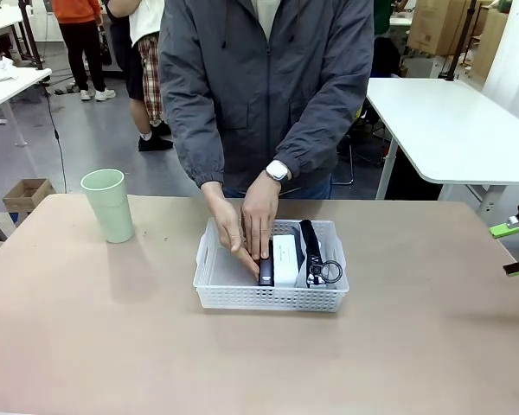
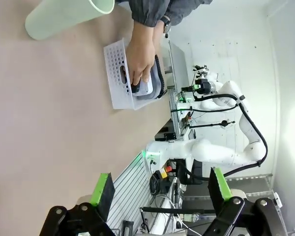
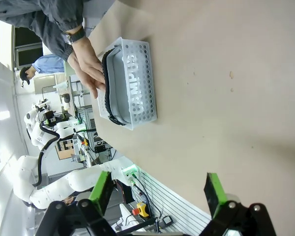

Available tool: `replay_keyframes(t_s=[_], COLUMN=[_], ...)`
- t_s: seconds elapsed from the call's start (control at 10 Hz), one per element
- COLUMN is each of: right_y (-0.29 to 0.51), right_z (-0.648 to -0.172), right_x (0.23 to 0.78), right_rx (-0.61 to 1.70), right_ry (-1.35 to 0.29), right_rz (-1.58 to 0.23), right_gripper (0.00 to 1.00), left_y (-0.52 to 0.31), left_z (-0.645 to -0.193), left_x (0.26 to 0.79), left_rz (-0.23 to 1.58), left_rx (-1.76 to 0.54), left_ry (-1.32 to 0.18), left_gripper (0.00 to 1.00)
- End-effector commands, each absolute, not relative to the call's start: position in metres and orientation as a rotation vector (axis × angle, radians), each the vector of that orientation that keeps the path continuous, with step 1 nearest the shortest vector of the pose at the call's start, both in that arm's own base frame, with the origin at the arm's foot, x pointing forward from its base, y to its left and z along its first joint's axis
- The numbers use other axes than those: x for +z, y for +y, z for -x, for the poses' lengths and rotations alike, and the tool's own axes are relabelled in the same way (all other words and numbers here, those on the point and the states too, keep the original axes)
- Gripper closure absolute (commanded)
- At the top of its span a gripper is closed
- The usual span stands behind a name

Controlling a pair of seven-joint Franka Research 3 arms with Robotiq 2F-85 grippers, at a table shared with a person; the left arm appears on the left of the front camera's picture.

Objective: Efficiently arrange items inside the basket to fit them all.
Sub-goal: Pick up the Stapler and place it inside the Organizing basket, then pick up the Reusable plastic cup and place it inside the Organizing basket.

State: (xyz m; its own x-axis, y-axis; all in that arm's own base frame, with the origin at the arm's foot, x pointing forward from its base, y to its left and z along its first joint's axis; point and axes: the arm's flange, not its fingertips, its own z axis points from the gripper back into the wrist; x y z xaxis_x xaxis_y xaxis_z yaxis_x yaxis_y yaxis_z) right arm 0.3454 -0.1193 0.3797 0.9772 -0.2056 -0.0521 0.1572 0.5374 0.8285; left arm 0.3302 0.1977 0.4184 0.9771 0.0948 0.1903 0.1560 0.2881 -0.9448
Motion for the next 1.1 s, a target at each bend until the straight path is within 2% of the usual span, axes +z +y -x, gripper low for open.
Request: replay_keyframes(t_s=[0.0, 1.0], right_y=[-0.1199, -0.1199], right_z=[-0.345, -0.345], right_x=[0.3823, 0.3823], right_rx=[-0.208, -0.208], right_ry=[-0.059, -0.059], right_rz=[-0.99, -0.99], right_gripper=[0.0, 0.0], left_y=[0.1989, 0.1989], left_z=[-0.3257, -0.3257], left_x=[0.4207, 0.4207], left_rz=[1.274, 1.274], left_rx=[-0.07, -0.07], left_ry=[-0.229, -0.229], left_gripper=[0.0, 0.0])
